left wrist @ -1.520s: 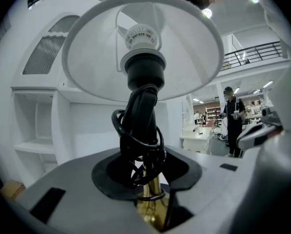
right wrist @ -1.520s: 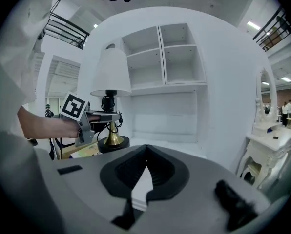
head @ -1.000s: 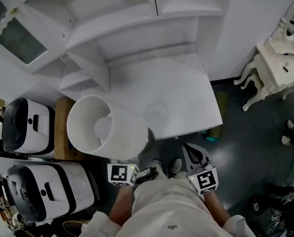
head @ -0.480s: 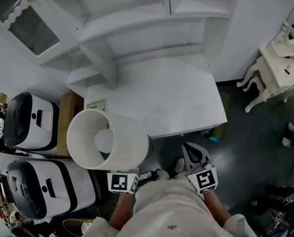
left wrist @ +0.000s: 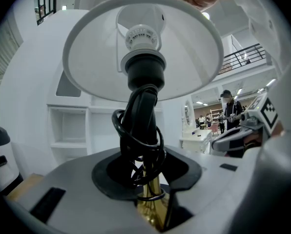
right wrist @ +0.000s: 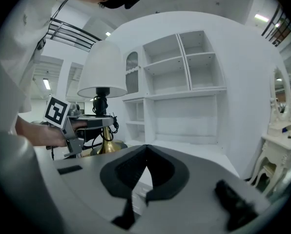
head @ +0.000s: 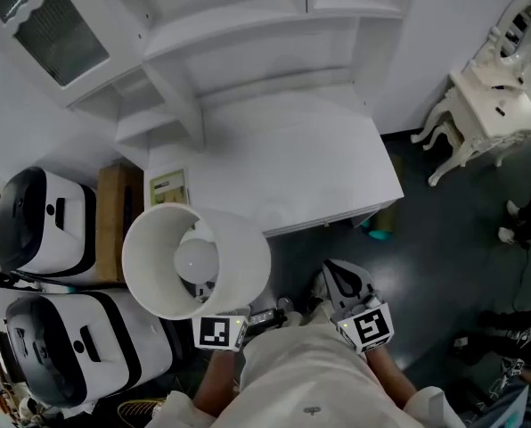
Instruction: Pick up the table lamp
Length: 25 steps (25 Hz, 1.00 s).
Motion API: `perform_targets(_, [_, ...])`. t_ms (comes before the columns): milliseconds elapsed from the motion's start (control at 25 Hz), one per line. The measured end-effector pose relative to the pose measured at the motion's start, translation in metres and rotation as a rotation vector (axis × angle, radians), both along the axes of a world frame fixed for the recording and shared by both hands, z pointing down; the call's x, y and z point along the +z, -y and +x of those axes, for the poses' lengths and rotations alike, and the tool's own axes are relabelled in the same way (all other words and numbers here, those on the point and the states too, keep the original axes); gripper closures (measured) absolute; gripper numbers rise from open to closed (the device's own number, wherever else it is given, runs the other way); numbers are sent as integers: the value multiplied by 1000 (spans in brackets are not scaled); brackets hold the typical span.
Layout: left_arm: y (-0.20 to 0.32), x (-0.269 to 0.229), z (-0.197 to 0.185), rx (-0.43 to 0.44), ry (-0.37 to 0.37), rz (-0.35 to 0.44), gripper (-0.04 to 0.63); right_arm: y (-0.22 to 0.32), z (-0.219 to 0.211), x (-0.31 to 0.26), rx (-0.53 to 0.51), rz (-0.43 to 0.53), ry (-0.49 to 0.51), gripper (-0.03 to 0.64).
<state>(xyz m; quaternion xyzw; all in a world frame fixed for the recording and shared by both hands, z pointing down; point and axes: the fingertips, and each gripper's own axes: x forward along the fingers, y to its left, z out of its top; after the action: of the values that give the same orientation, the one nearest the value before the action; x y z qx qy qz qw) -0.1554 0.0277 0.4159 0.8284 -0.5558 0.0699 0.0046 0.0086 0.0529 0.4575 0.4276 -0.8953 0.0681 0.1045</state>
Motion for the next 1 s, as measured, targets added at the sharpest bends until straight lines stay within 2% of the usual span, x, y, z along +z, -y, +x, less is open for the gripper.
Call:
perform_targets(200, [-22, 7, -8, 20, -33, -11, 443, -30, -15, 13, 19, -3, -55, 604])
perform_targets(480, [-53, 17, -9, 44, -24, -26, 443, -43, -18, 14, 20, -3, -111, 604])
perform_targets(720, [-56, 16, 3, 36, -40, -25, 444, -38, -8, 3, 11, 34, -114, 605])
perform_targets(1000, [-53, 12, 22, 25, -31, -15, 445, -34, 9, -5, -1, 25, -90, 604])
